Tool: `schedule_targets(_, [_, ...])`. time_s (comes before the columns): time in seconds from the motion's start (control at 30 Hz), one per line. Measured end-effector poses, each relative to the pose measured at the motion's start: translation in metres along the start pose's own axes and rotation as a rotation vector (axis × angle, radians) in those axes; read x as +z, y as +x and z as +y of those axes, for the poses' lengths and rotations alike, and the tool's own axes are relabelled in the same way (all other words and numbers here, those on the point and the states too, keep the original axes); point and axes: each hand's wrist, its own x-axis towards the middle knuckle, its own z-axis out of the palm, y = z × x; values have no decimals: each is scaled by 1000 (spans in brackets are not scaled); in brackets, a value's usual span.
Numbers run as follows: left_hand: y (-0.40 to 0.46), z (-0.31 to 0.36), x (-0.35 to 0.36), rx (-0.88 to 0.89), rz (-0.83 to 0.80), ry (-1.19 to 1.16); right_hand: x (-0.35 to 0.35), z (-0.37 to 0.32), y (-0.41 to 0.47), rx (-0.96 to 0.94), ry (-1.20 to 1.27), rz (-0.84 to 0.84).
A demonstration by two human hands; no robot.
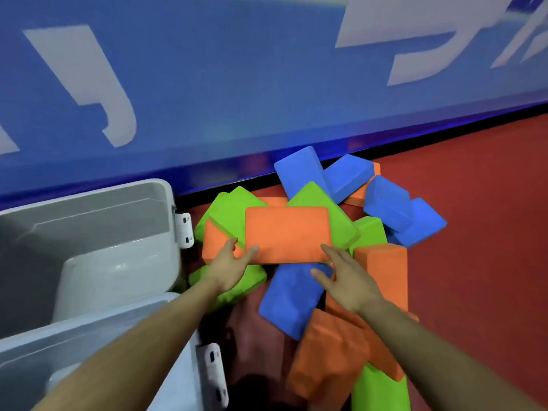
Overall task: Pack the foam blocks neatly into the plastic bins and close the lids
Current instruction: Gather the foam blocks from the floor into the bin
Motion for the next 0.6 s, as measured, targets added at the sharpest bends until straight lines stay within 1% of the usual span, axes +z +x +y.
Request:
schedule_targets(0.07, [17,-5,8,-78,15,-109,12,2,15,93,124,11])
schedule_targets(0.13, [33,-12,16,-102,20,-168,21,0,27,177,188,4])
schedule_targets(0.2, [42,-13,24,-127,46,-218,29,-1,36,207,217,4])
schedule_targets(0.37, [55,-18,31,-142,90,-316,39,3,43,213,257,-4])
schedule_targets(0.53, [53,-20,26,-159,114,-446,40,-3,39,241,402,68])
schedule_targets(0.6, [45,-22,14,-170,104,-510,39,-8,29,198,420,82])
